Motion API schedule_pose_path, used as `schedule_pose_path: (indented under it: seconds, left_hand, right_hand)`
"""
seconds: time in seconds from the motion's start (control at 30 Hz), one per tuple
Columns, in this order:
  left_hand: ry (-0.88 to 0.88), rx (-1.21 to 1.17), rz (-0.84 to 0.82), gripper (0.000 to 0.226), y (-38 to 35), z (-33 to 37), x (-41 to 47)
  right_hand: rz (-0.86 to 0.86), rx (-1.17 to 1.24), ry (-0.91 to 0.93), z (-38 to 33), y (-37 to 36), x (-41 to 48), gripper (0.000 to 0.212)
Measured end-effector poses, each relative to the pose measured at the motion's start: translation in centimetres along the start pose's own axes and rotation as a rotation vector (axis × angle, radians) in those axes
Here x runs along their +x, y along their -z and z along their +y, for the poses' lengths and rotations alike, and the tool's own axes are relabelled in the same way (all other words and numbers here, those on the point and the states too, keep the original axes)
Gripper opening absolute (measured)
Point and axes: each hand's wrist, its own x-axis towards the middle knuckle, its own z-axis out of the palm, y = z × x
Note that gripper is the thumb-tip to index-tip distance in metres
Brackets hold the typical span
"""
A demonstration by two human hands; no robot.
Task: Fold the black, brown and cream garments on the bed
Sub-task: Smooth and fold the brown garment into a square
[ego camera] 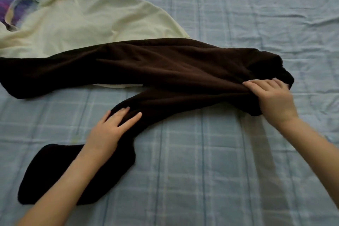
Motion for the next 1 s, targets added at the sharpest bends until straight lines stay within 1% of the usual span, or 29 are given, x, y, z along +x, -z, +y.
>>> schedule_pose_path:
  seconds: [0.07,0.13,0.17,0.2,0.27,0.33,0.37,0.4,0.5,0.53,0.6,0.67,0.73,0.8,0.87,0.93,1.0]
  left_hand:
    - [0.054,-0.033,-0.038,0.087,-0.5,1.4,-0.4]
    - [0.088,-0.058,0.021,0.066,-1.1,3.4,-0.6]
    - [0.065,-0.058,0.076,0.059,-1.3,4.2,-0.7]
    - [0.008,-0.053,0.130,0.057,-1.5,4.9,-0.7]
    - [-0.164,-0.017,0.216,0.052,-2.4,6.4,-0.6]
    - [-0.306,0.021,0.231,0.047,-3.7,7.8,-0.2]
    - [-0.334,0.035,0.231,0.047,-4.4,8.2,0.4]
    - [-0.318,0.047,0.234,0.048,-4.8,8.5,1.1]
    - [-0.121,0.026,0.243,0.054,-5.8,8.2,3.2]
    - [-0.080,0.021,0.230,0.054,-6.1,8.1,3.7]
    - [-0.065,0.012,0.197,0.054,-7.0,8.0,4.1]
    - [-0.101,-0.010,0.182,0.054,-7.4,7.5,4.1]
    - [-0.121,-0.023,0.179,0.061,-7.2,6.7,4.2]
    - [-0.109,-0.041,0.190,0.064,-6.6,6.3,4.5]
    - [-0.099,-0.059,0.187,0.071,-6.3,6.3,4.6]
    - [-0.111,-0.089,0.183,0.078,-6.1,6.3,4.5]
    - [-0.112,-0.127,0.203,0.071,-5.8,6.5,4.0]
  right_hand:
    - [-0.059,0.119,-0.107,-1.1,-0.1,-0.5,0.061]
    - [-0.020,0.239,-0.346,-2.0,-0.6,-1.9,0.074]
    - [0.030,0.292,-0.476,-2.3,-0.9,-3.1,0.076]
    - [0.074,0.335,-0.586,-2.4,-1.4,-4.6,0.076]
    - [0.082,0.441,-0.716,-2.7,-2.5,-7.3,0.078]
    - [0.016,0.547,-0.714,-2.7,-3.5,-8.9,0.079]
    - [-0.004,0.572,-0.695,-2.7,-3.8,-9.1,0.080]
    - [-0.013,0.584,-0.685,-2.5,-4.1,-9.0,0.082]
    - [0.022,0.668,-0.722,-2.3,-5.0,-7.5,0.089]
    - [0.036,0.690,-0.751,-2.4,-5.2,-7.0,0.089]
    - [0.089,0.707,-0.812,-2.9,-5.7,-6.3,0.082]
    - [0.184,0.758,-0.858,-3.3,-5.8,-5.8,0.071]
    - [0.262,0.793,-0.863,-3.5,-5.6,-5.6,0.065]
    - [0.304,0.770,-0.840,-3.1,-5.3,-5.8,0.057]
    - [0.302,0.718,-0.800,-2.4,-4.8,-6.6,0.046]
    - [0.243,0.670,-0.739,-1.6,-4.0,-7.7,0.036]
    - [0.146,0.639,-0.657,-1.1,-3.0,-8.9,0.031]
